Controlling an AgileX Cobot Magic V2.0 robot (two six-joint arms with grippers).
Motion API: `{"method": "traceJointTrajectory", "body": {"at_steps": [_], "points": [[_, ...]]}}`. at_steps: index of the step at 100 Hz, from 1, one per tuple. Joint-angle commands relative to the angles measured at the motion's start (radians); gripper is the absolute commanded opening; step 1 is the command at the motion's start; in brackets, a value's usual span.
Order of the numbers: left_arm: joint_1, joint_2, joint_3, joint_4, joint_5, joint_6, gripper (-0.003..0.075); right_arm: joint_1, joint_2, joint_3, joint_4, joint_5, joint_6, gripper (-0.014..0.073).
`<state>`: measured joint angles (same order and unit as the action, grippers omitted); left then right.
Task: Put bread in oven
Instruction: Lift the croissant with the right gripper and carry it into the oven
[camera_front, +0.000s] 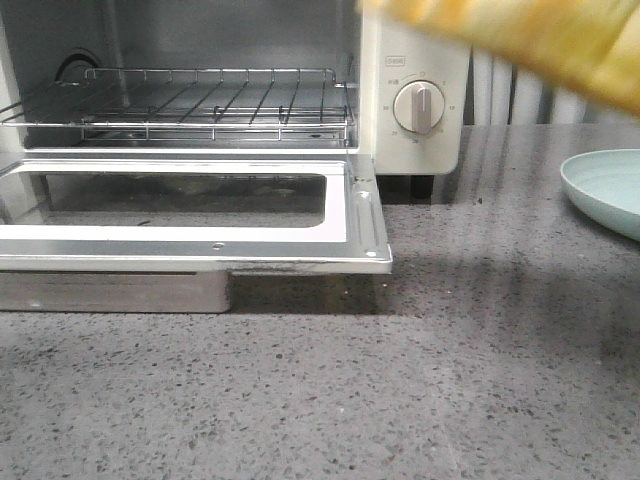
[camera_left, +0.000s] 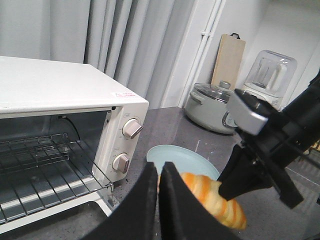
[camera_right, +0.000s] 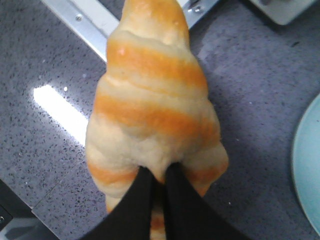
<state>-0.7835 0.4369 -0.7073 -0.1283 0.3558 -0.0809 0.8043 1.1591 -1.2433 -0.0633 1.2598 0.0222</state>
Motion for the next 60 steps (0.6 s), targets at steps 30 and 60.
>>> {"method": "traceJointTrajectory", "body": {"at_steps": [30,60], "points": [[-0.008,0.006,-0.030,0.003,-0.100,0.001,-0.0021,0.197,0.280,-0.286,-0.322,-0.068,-0.029,-0.0069],[-0.008,0.006,-0.030,0.014,-0.101,0.001,-0.0021,0.197,0.512,-0.553,-0.481,-0.118,-0.069,-0.0069]]}}
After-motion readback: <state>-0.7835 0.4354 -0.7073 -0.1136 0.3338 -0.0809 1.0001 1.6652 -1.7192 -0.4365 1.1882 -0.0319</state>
